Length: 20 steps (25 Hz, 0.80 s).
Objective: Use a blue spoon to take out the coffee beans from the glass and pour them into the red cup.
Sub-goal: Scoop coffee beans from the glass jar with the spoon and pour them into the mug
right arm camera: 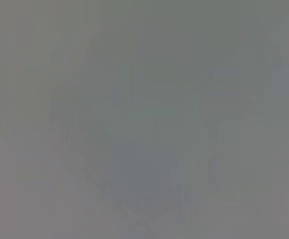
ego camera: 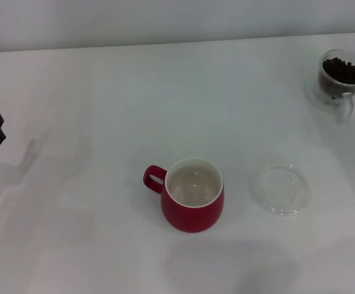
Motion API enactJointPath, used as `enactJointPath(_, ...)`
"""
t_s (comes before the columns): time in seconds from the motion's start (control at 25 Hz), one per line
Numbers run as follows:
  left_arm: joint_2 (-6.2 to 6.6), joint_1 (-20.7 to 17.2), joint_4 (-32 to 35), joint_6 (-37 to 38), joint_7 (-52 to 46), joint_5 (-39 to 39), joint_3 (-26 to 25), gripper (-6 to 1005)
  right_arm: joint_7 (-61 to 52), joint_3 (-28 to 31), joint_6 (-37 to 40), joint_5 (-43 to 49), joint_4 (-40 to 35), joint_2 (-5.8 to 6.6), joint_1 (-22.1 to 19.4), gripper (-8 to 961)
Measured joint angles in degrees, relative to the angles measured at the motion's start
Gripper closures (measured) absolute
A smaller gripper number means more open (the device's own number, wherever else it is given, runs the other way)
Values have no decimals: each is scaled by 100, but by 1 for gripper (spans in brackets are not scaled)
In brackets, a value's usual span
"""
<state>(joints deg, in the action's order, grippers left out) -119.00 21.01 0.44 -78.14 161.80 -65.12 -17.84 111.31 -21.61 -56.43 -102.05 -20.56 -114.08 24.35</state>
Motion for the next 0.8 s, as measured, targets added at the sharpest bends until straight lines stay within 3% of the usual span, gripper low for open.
enactJointPath(0.8,-3,17,-36,71,0,-45,0,138,-1476,0,226,-6,43,49,-100,809)
